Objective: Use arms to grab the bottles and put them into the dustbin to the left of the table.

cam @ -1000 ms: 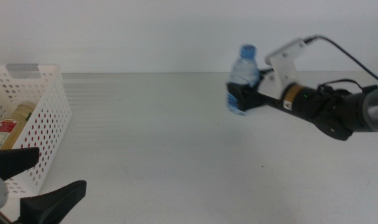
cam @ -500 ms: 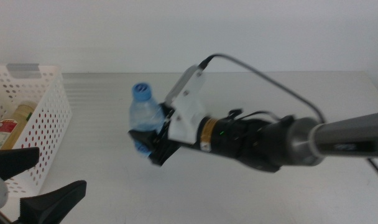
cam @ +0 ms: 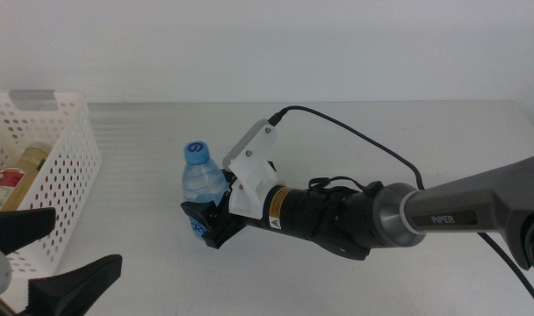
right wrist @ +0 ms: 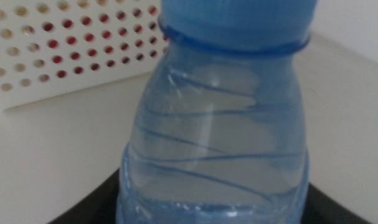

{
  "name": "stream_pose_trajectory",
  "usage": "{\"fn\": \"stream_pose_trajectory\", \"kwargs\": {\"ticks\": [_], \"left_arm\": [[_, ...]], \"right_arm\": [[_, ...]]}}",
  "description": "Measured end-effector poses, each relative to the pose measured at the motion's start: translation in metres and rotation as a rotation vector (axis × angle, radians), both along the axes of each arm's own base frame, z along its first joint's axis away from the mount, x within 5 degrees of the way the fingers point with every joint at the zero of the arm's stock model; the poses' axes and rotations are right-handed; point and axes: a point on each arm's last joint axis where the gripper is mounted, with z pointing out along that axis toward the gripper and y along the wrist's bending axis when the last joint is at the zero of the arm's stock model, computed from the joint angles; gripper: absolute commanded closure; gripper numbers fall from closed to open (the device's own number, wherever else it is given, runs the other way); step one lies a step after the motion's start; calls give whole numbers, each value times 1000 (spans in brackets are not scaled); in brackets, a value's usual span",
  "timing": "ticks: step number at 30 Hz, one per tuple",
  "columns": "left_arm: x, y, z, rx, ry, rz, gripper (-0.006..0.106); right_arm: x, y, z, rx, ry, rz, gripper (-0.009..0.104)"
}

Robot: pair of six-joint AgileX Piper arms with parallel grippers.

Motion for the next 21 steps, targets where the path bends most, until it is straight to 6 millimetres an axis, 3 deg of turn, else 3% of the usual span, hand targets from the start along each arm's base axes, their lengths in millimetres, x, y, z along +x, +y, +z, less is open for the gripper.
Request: {"fn": "stream_pose_trajectory", "kwargs": {"ticks": [7,11,14,19,21], "left_arm": [[0,0,0,0,0,0,10],[0,0,0,0,0,0,10],[0,0,0,0,0,0,10],[0,0,0,0,0,0,10],[0,0,0,0,0,0,10]], "right_arm": [[7,-4,0,1,67,-98,85],[6,-3,-1,-6,60,-88,74],[5,-3,-1,-16,48,-71,57],[4,-2,-1,-28,37,-52,18],[4,-2,-1,-34,34,-46,9]]}}
